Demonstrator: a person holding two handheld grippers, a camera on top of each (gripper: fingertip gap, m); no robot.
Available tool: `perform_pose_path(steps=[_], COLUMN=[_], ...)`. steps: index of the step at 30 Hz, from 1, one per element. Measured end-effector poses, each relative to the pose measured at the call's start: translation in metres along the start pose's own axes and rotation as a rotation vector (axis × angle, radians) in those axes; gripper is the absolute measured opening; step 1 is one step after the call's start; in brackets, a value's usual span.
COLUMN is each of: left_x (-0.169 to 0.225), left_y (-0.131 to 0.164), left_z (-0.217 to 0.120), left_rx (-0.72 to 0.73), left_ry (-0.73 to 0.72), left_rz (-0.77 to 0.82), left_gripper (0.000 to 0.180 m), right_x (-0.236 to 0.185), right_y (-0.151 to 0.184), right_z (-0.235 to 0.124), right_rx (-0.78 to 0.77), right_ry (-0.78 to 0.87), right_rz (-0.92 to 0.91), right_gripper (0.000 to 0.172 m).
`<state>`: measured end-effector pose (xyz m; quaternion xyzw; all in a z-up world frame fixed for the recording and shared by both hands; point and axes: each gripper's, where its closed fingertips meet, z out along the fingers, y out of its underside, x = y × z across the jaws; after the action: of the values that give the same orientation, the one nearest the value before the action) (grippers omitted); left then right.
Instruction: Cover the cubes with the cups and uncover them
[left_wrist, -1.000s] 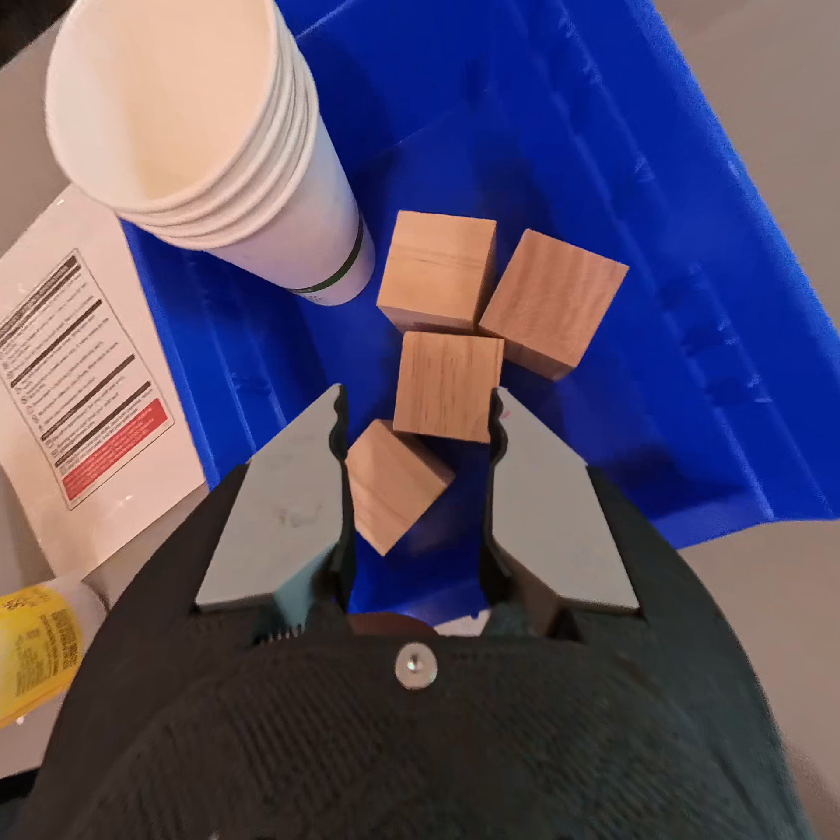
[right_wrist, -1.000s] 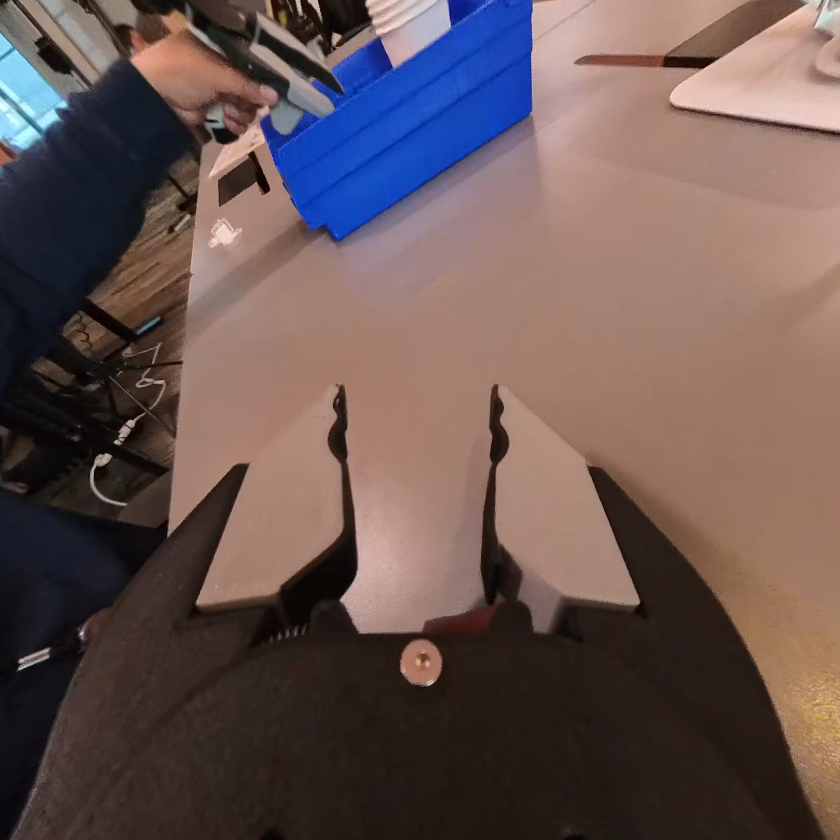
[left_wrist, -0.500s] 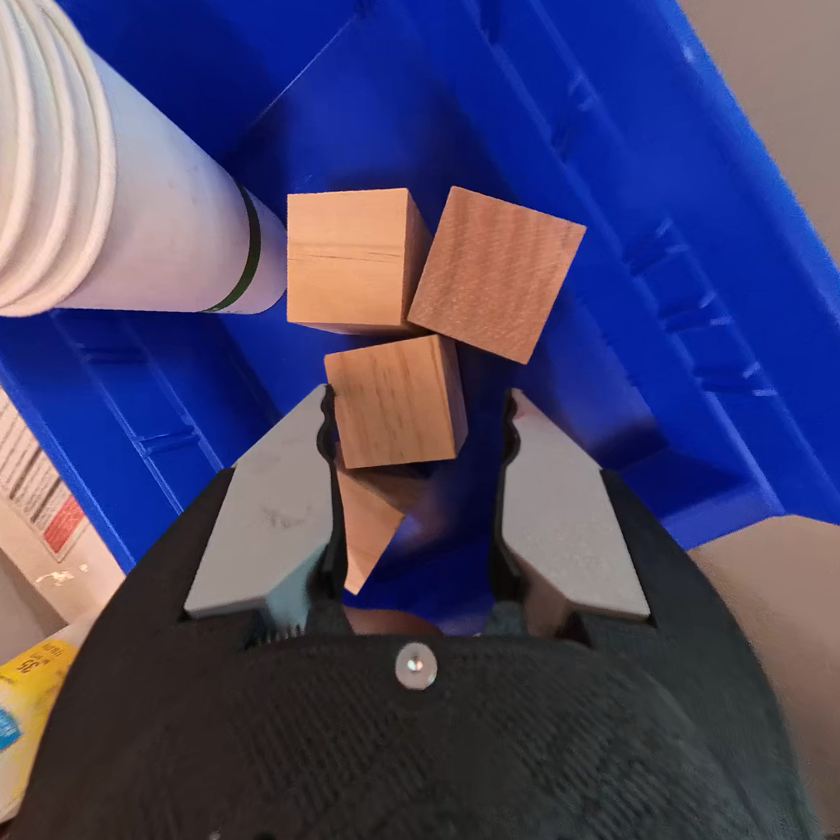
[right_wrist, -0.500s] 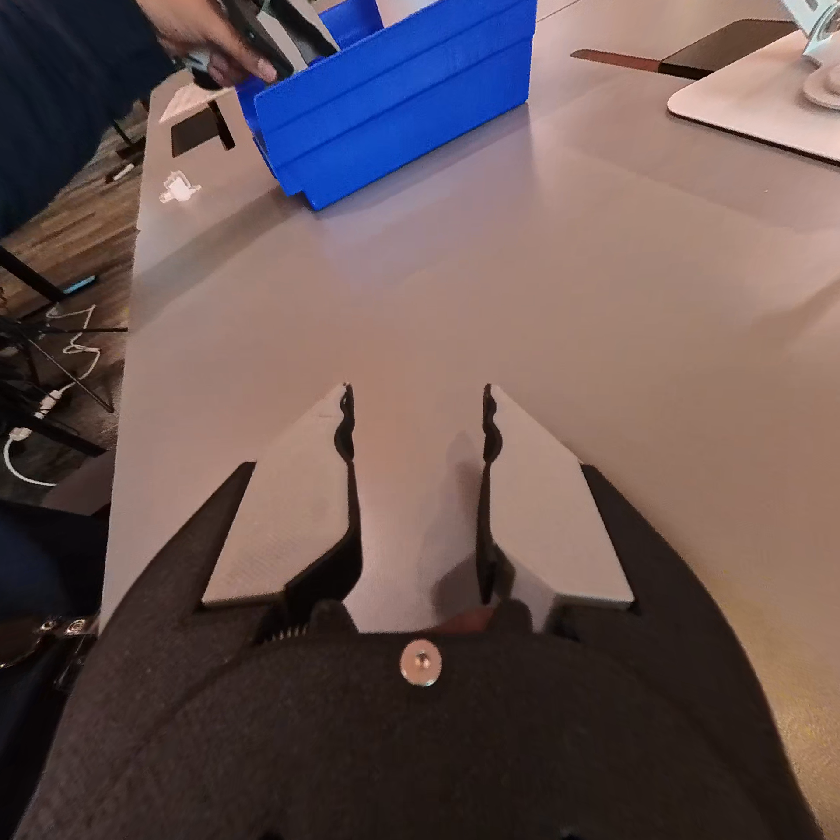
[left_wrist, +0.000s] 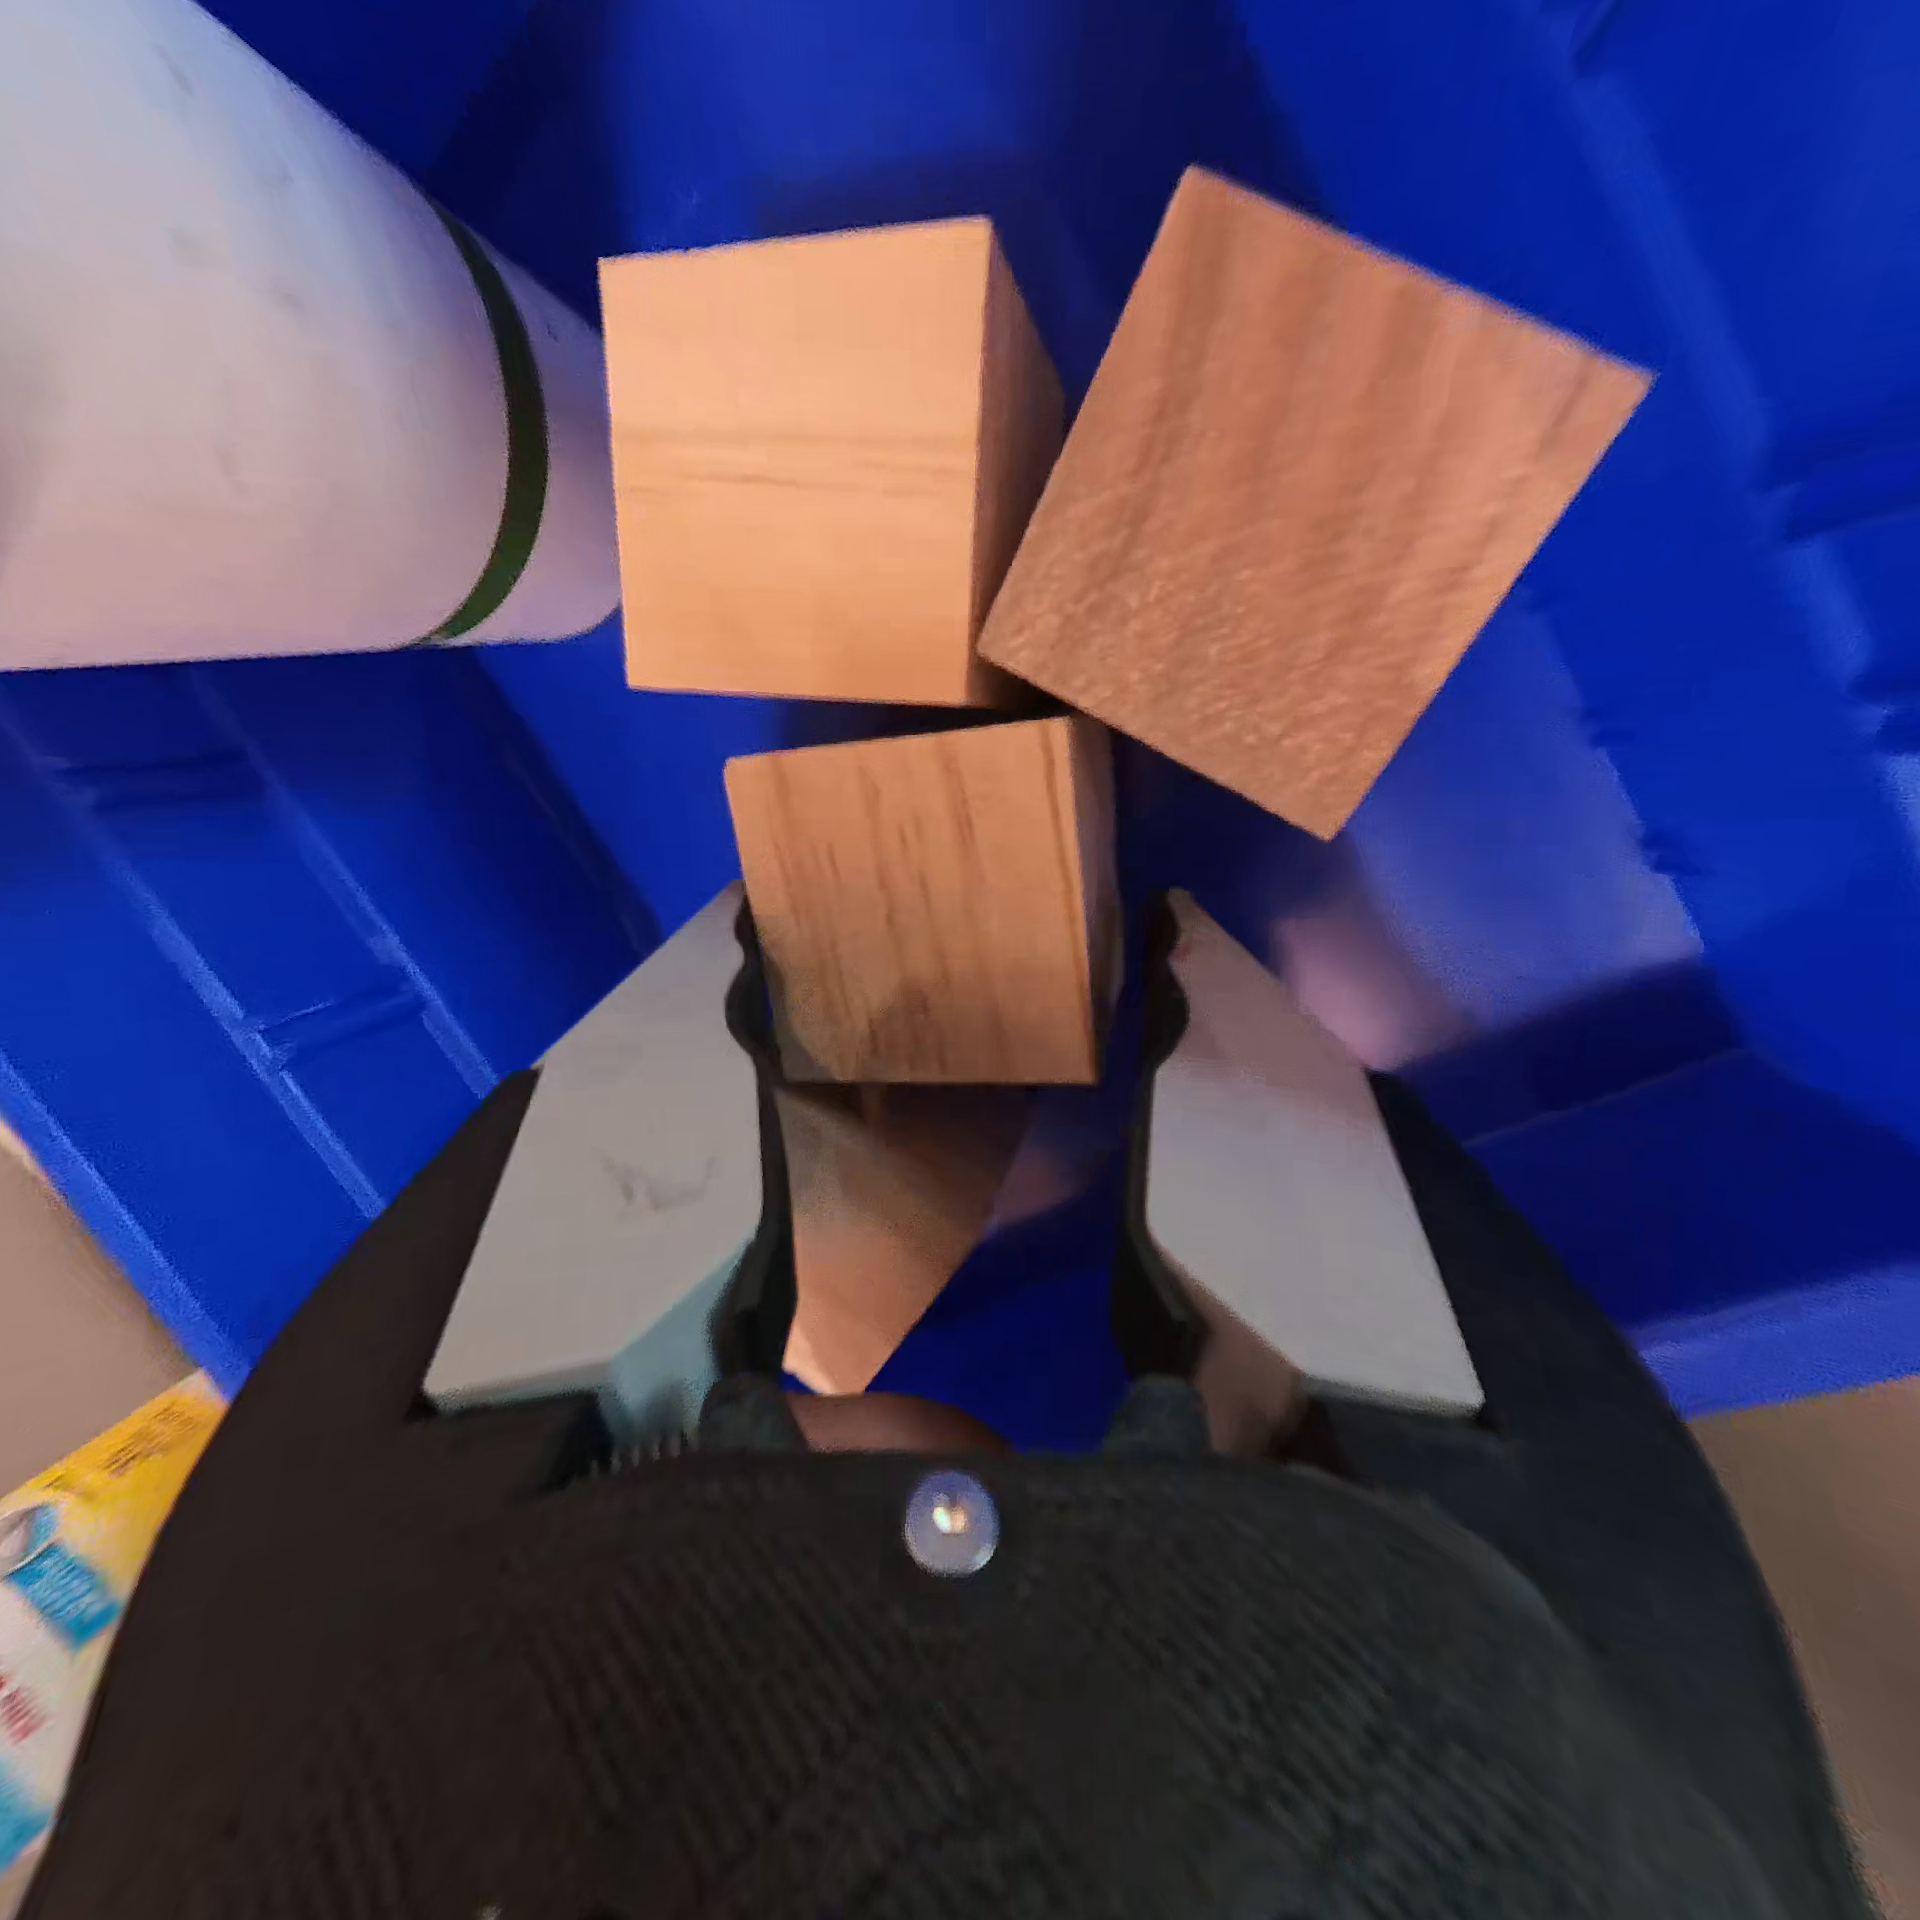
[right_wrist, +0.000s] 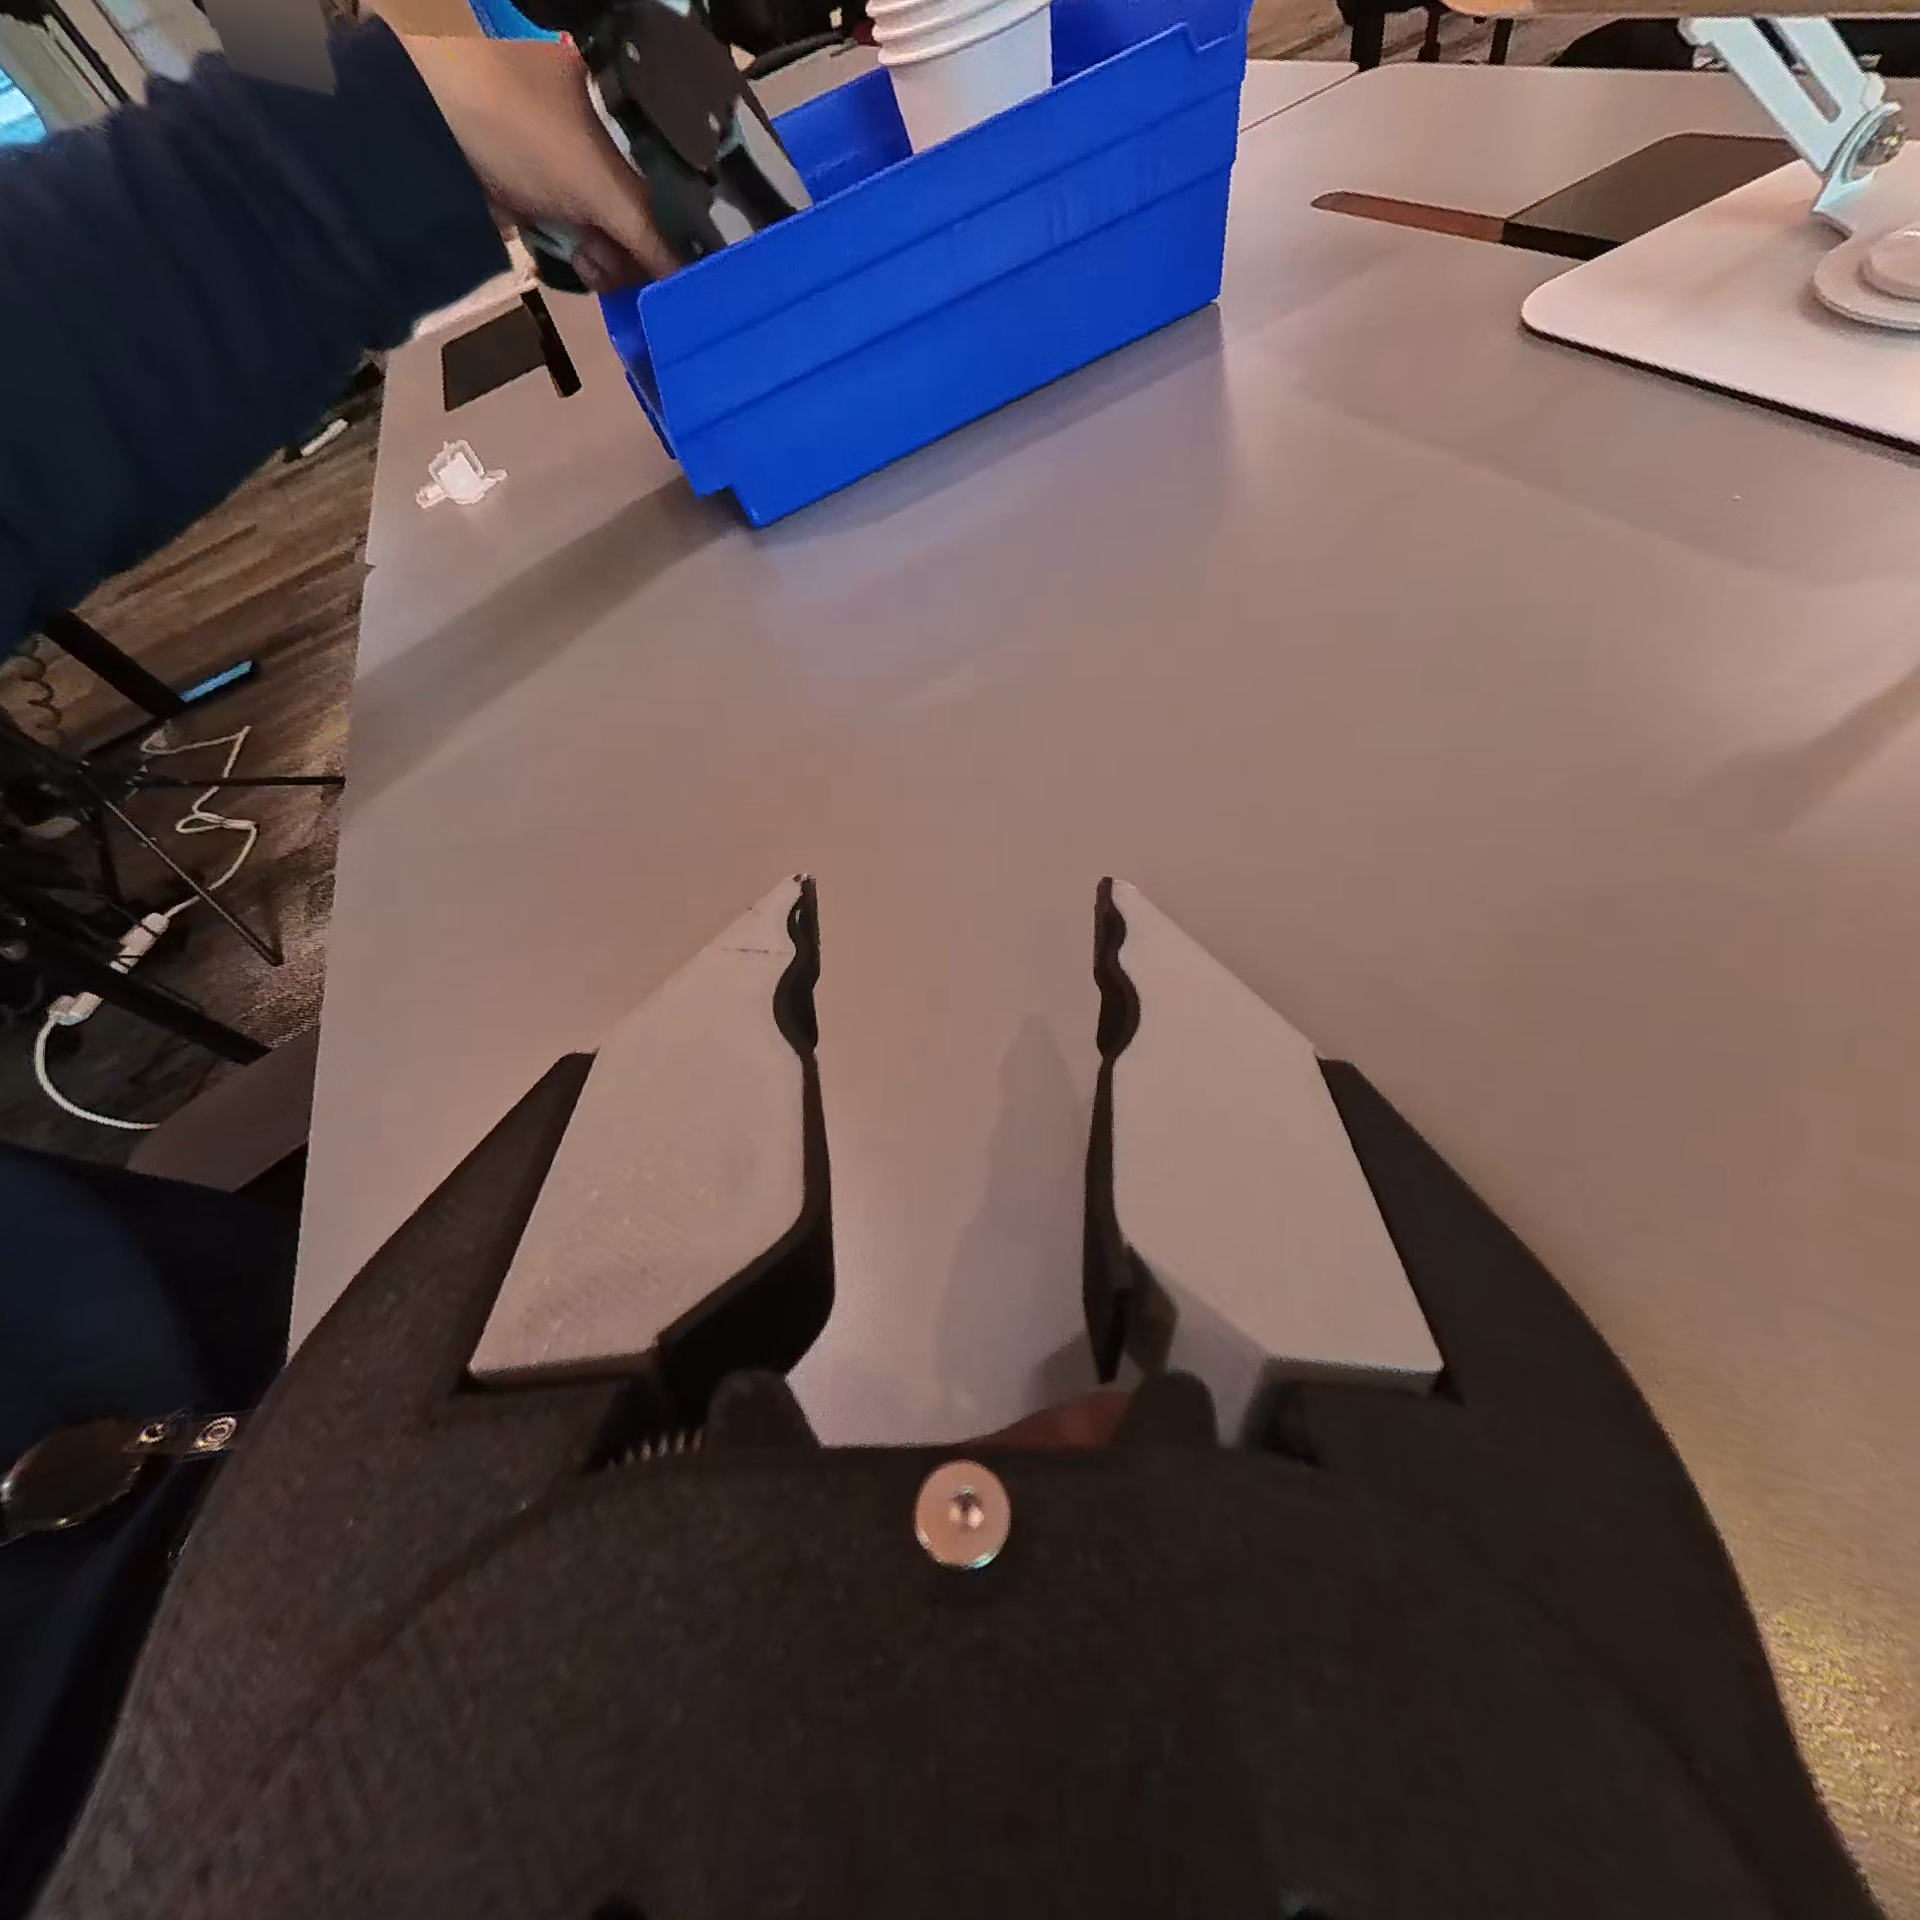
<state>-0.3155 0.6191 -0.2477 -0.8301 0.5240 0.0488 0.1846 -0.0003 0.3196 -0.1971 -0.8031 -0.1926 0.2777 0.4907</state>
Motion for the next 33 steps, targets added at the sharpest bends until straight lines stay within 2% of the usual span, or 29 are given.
perform_pose_path(steps=[7, 9, 14, 17, 20, 23, 26, 29, 33], left_x=[-0.006, -0.003, -0.006, -0.012, -0.008, 0.045, 0.14, 0.238, 0.329], left_y=[-0.01, -0.012, -0.009, -0.017, -0.039, -0.08, -0.124, -0.158, -0.179], left_z=[-0.01, -0.011, -0.019, -0.053, -0.108, -0.159, -0.178, -0.16, -0.124], left_rx=[0.083, 0.102, 0.093, 0.163, 0.277, 0.432, 0.547, 0.599, 0.59], left_ry=[0.056, 0.085, 0.046, -0.023, -0.108, -0.06, 0.071, 0.19, 0.266], left_rz=[-0.098, -0.109, -0.021, 0.046, 0.117, 0.246, 0.431, 0.595, 0.784], left_gripper=[0.067, 0.057, 0.057, 0.057, 0.057, 0.057, 0.056, 0.057, 0.056], right_x=[-0.001, -0.002, -0.003, -0.004, -0.005, -0.007, -0.007, -0.008, -0.007], right_y=[0.005, 0.005, 0.005, 0.0, -0.008, -0.013, -0.017, -0.017, -0.021], right_z=[0.004, 0.004, 0.002, -0.003, -0.012, -0.02, -0.025, -0.027, -0.03], right_rx=[-0.026, -0.027, -0.029, -0.011, 0.02, 0.038, 0.057, 0.066, 0.087], right_ry=[-0.004, -0.007, -0.007, -0.018, -0.037, -0.073, -0.083, -0.089, -0.092], right_rz=[-0.009, -0.009, -0.019, -0.029, -0.028, -0.025, -0.051, -0.062, -0.039], right_gripper=[0.05, 0.05, 0.049, 0.049, 0.049, 0.049, 0.05, 0.051, 0.057])
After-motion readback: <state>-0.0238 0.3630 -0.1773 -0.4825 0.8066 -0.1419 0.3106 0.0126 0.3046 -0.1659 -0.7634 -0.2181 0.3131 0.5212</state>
